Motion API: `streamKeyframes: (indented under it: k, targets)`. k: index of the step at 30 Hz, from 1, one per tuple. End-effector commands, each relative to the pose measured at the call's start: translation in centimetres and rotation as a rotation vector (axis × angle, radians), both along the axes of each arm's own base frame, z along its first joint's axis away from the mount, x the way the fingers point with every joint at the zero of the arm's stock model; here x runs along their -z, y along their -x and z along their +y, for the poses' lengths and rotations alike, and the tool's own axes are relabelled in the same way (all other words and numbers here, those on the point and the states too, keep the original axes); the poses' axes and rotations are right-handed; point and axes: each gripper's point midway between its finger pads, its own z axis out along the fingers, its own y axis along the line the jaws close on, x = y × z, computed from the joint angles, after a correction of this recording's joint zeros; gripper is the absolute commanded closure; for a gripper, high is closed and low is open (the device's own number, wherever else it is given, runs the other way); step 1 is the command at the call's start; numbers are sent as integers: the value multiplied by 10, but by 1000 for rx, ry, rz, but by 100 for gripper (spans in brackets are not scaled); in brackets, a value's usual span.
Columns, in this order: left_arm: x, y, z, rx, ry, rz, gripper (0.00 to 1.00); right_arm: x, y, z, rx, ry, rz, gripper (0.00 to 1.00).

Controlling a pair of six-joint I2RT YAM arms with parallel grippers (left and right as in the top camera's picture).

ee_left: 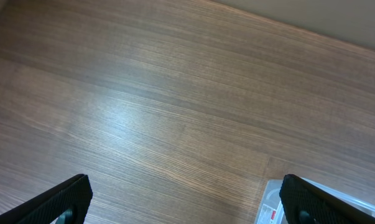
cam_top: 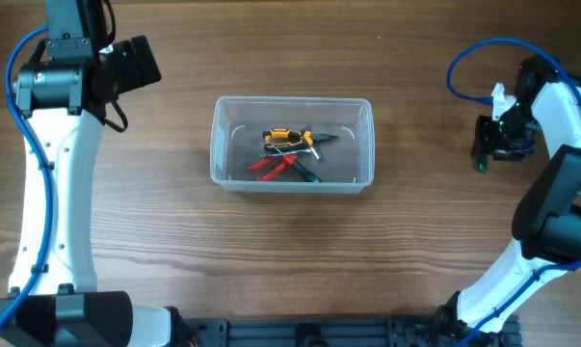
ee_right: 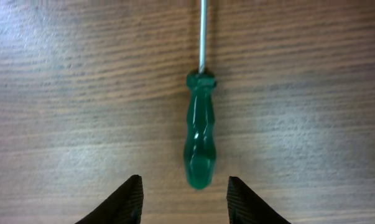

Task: Pack container
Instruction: 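Lower the right gripper and grasp the green screwdriver handle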

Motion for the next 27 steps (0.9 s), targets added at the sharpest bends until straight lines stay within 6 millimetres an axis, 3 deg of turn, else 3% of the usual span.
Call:
streamKeyframes:
  k: [1,7,14,22,24,27]
  targets:
    - [-6,1,1,-17,13,-19,0,5,-2,-9,0,38,3,58]
    - [-6,1,1,-17,13,-19,0,9,-7,-13,6,43,-15,59]
    - [-6,1,1,-17,13,-19,0,40,0,-6,-17,-11,56,59]
    - [-5,1,1,-17,13,-18,0,56,0,-7,-17,-19,77,58]
    - [-6,1,1,-17,13,-19,0,58,1,-6,-17,-21,83,60]
    - [-6,1,1,-17,13,-19,0,58,1,-6,-17,-21,81,72]
